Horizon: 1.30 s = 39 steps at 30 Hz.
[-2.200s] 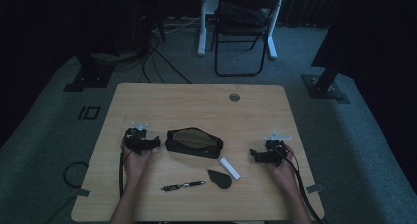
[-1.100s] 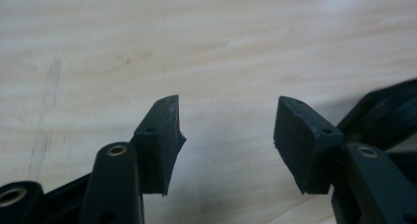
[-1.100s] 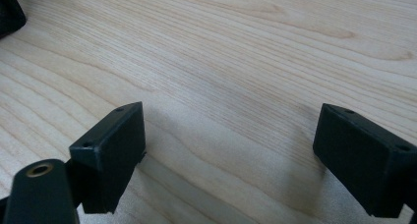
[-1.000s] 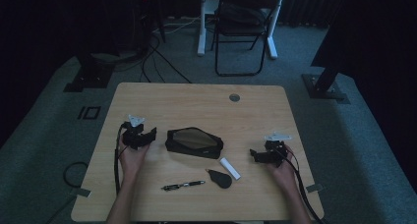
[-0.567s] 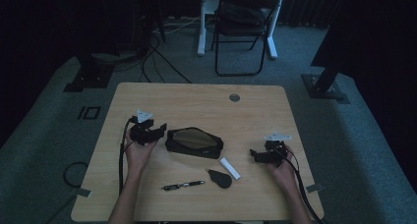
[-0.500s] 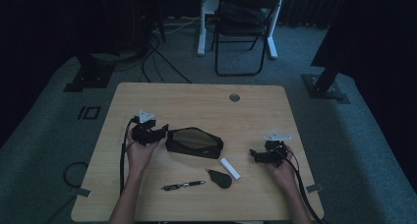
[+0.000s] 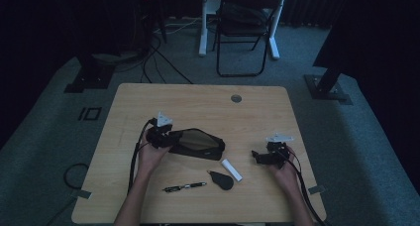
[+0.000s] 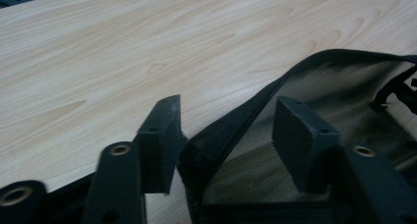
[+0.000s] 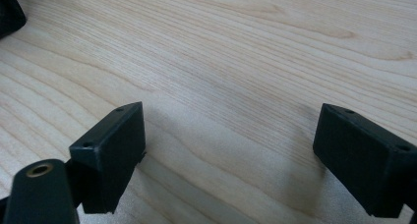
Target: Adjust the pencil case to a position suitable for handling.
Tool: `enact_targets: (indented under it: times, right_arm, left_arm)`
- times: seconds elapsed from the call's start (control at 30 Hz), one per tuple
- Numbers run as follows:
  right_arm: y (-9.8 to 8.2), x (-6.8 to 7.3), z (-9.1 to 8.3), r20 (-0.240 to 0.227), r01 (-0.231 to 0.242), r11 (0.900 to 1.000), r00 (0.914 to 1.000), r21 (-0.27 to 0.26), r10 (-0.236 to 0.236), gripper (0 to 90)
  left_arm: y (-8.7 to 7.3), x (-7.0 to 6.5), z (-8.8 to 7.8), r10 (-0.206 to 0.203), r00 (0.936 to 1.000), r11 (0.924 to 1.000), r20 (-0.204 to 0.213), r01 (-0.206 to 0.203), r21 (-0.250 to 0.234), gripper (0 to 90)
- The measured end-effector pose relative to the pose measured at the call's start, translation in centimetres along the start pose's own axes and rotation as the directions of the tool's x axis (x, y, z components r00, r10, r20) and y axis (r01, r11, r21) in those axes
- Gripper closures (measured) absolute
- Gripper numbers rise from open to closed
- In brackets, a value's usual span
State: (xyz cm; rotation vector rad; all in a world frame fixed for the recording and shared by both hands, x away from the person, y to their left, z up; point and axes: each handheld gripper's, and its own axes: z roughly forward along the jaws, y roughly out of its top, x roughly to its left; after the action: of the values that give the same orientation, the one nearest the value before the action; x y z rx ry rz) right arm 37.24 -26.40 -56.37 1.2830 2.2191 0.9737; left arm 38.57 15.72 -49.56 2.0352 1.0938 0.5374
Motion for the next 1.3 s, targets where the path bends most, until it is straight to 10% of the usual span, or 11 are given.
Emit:
enact_targets:
  times: [0.5, 1.3]
  right_arm:
    - [0.0, 0.0, 0.0, 0.0, 0.0, 1.0, 1.0, 0.0, 0.0, 12.3]
    - [0.0, 0.0, 0.0, 0.0, 0.0, 1.0, 1.0, 0.0, 0.0, 12.3]
  left_arm:
    - [-1.7, -1.2, -2.1, 0.098, 0.995, 0.9951, 0.018, -0.098, 0.012, 76.0]
    - [-4.7, -3.2, -4.9, 0.067, 0.9953, 0.9973, 0.07, -0.065, -0.033, 75.5]
